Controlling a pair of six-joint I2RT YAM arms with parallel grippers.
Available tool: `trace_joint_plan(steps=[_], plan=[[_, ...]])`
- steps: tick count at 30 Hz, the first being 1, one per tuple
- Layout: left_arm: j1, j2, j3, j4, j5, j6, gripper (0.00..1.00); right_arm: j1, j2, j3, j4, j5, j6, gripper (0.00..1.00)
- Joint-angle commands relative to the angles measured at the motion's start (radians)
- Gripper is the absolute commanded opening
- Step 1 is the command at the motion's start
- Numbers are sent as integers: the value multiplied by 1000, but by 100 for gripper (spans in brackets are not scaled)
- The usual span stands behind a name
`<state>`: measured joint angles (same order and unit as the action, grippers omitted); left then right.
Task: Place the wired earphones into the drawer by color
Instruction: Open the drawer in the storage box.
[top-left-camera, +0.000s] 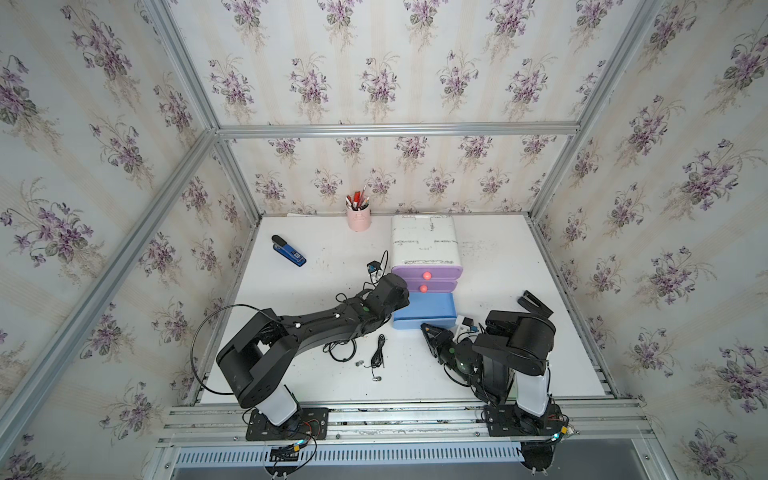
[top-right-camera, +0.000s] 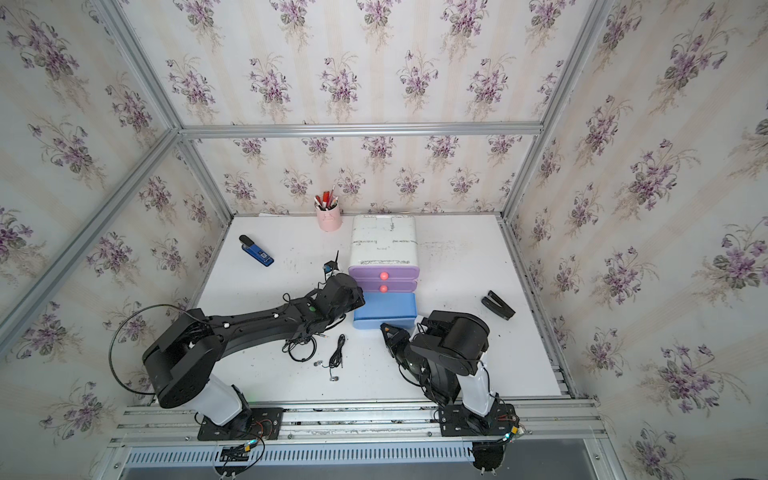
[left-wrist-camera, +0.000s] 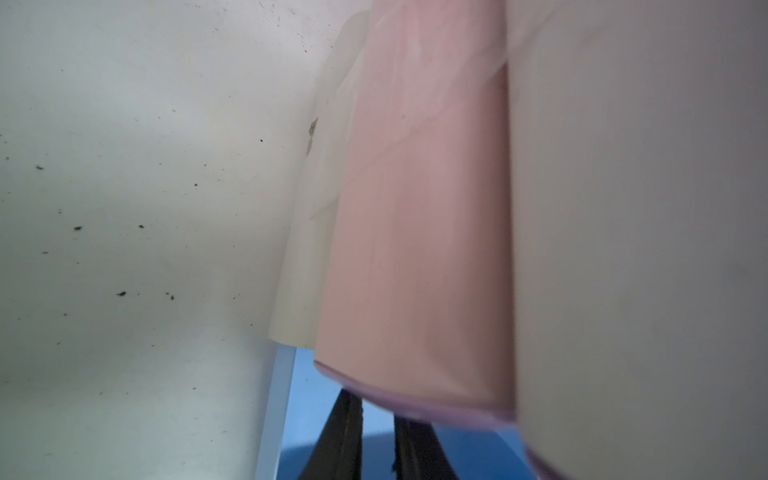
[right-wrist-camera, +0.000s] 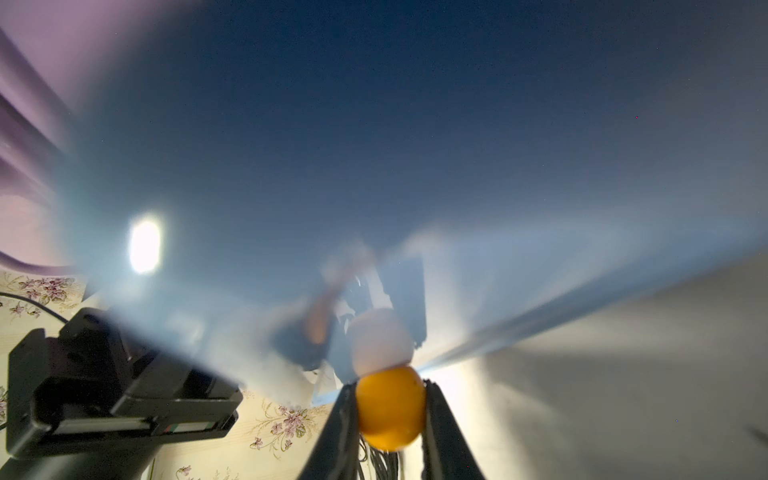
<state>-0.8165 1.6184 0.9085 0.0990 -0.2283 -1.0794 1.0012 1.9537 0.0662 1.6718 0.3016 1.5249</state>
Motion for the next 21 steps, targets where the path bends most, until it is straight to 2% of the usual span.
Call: trace_joint_plan(steps=[1, 21], plan=[[2, -3, -2, 11, -25, 11, 19, 25, -4, -18, 151, -81, 9, 11], [-5, 3, -2, 10, -19, 13, 19, 126, -29, -43, 151, -21, 46, 15]])
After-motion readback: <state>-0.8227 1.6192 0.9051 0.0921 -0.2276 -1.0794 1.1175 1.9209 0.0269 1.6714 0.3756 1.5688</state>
